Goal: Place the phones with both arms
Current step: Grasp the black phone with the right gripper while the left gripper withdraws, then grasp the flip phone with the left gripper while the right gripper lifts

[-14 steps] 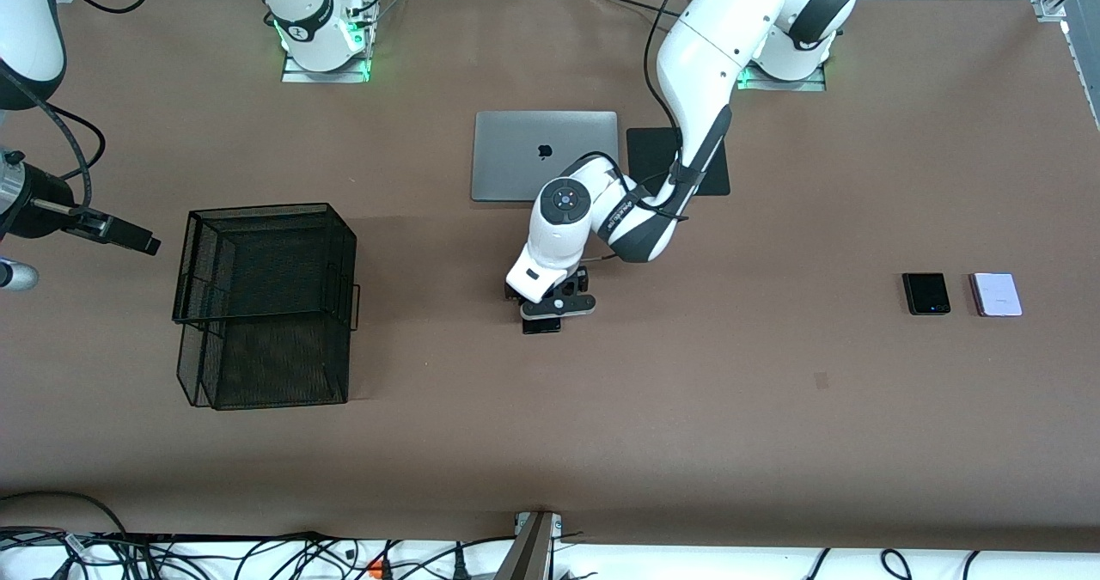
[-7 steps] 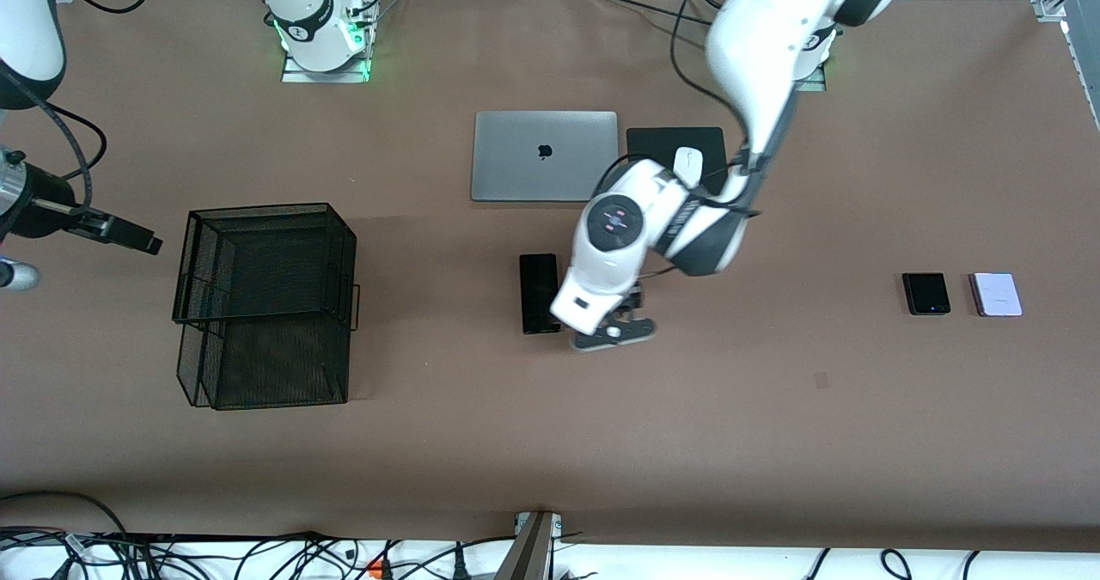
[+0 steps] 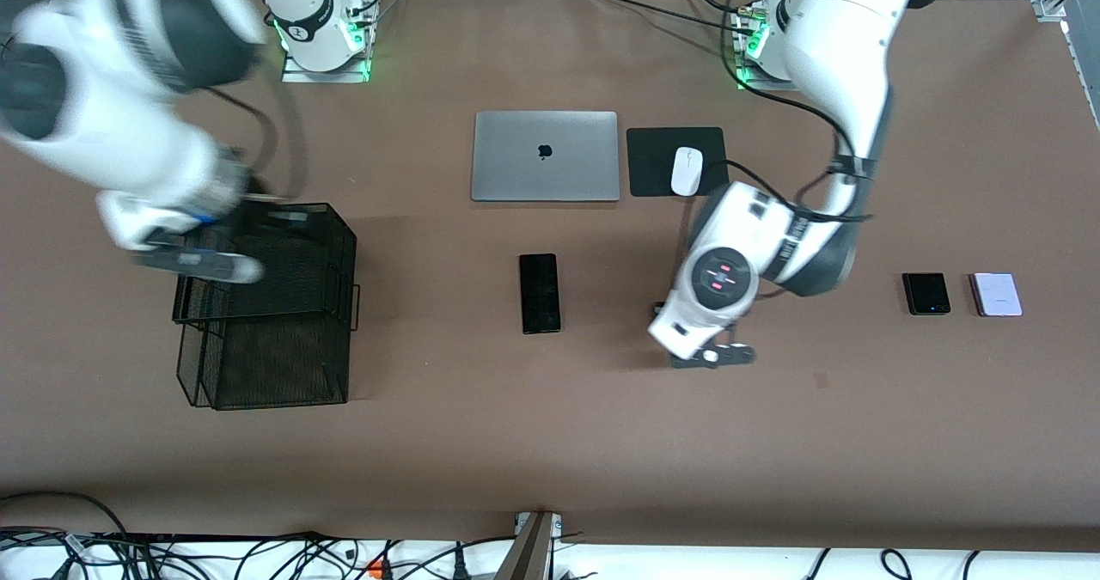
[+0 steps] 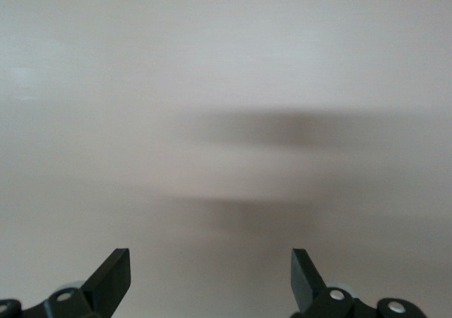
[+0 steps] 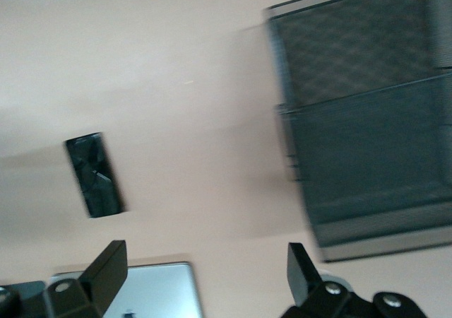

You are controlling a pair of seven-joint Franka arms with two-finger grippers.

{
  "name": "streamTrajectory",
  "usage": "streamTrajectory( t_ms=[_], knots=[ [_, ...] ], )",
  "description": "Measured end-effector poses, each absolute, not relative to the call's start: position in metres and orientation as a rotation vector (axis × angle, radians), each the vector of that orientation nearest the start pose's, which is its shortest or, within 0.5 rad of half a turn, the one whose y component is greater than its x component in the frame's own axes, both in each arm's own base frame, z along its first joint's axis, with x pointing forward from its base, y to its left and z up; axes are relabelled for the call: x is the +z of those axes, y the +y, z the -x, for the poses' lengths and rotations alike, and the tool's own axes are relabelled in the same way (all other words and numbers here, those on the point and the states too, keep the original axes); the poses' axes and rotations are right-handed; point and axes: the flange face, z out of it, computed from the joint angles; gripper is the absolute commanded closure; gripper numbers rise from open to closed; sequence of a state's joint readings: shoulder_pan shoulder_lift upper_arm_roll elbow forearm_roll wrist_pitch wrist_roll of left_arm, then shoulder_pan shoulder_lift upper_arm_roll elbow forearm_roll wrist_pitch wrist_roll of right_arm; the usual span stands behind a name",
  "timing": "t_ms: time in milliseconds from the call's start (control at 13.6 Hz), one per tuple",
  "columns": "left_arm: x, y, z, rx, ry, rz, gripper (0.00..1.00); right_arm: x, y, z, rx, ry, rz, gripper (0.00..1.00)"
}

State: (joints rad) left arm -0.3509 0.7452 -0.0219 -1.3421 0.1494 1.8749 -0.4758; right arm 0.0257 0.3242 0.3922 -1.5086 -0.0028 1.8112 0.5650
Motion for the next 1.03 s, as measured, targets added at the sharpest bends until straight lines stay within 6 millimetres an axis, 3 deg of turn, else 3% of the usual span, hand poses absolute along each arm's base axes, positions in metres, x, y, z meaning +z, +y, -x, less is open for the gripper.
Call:
streamTrajectory(
  t_ms=[221, 442, 662, 883, 1030],
  knots=[
    [0.261, -0.141, -0.681, 0.263, 0.06, 2.871, 0.0, 0.418, 0.339, -0.603, 0.07, 0.163, 2.974, 0.0],
    [0.263, -0.023, -0.692, 0.235, 0.176, 2.903, 0.0, 0.344, 0.404, -0.593, 0.009, 0.066, 2.992, 0.0],
    [0.273, 0.073, -0.69, 0.187, 0.231, 2.93, 0.0, 0.283, 0.438, -0.581, -0.045, 0.041, 3.034, 0.0],
    [0.273, 0.127, -0.683, 0.125, 0.245, 2.94, 0.0, 0.233, 0.46, -0.568, -0.089, 0.012, 3.07, 0.0],
    [0.257, 0.161, -0.671, 0.077, 0.235, 2.954, 0.0, 0.209, 0.469, -0.563, -0.133, -0.01, 3.083, 0.0]
  ],
)
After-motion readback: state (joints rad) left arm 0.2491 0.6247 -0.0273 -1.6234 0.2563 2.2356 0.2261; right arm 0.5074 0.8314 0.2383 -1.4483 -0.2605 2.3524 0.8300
